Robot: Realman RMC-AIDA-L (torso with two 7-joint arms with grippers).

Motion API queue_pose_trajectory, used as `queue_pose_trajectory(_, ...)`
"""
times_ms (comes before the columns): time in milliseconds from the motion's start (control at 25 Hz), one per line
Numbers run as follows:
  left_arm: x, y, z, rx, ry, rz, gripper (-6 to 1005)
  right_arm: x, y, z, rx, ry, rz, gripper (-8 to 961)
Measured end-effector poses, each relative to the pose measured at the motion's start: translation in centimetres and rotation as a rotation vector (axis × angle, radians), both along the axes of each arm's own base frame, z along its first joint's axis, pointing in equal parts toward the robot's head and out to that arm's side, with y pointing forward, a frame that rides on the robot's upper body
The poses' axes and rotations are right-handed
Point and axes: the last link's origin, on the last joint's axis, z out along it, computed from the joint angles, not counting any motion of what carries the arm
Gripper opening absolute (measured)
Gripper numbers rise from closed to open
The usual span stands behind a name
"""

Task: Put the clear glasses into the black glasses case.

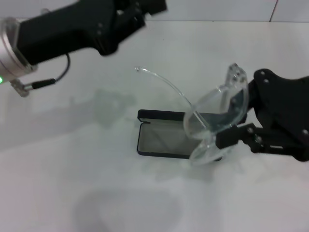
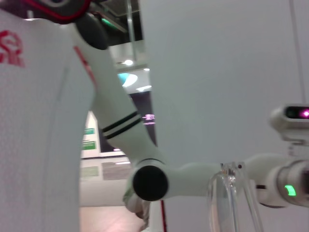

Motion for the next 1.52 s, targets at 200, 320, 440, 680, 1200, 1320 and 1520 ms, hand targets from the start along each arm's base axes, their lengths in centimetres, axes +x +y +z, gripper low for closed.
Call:
queue_pose_trajectory(200, -1.5, 1.4, 0.7, 0.057, -0.014, 0.110, 99, 0.1, -1.3, 0.5, -0.014, 0.050, 0.103, 98)
queue_pose_trajectory(320, -2.5, 2.1, 0.5, 0.068, -0.010, 0.176, 99, 0.1, -1.9, 1.0, 0.012, 0.093, 0.158, 98)
queue_pose_trajectory(440, -3.2, 2.4, -0.1, 0.043, 0.002, 0.209, 99, 0.0, -2.4, 1.5, 0.052, 0.111, 0.193, 99)
queue_pose_trajectory(680, -2.9, 2.1, -2.0, -0.055, 0.019, 0.188, 99, -0.2, -2.9, 2.5, 0.110, 0.165, 0.224, 99)
queue_pose_trajectory(1200, 1.4, 0.6, -3.7, -0.217, -0.066, -0.014, 99, 0.3, -0.6, 1.7, 0.074, 0.213, 0.152, 98)
queue_pose_trajectory(1320, 1.7, 0.4, -3.8, -0.228, -0.069, -0.029, 100, 0.2, -0.4, 1.3, 0.062, 0.202, 0.151, 97)
queue_pose_trajectory(1520, 1.8, 0.1, -3.8, -0.240, -0.075, -0.049, 100, 0.1, -0.3, 0.8, 0.066, 0.194, 0.144, 97)
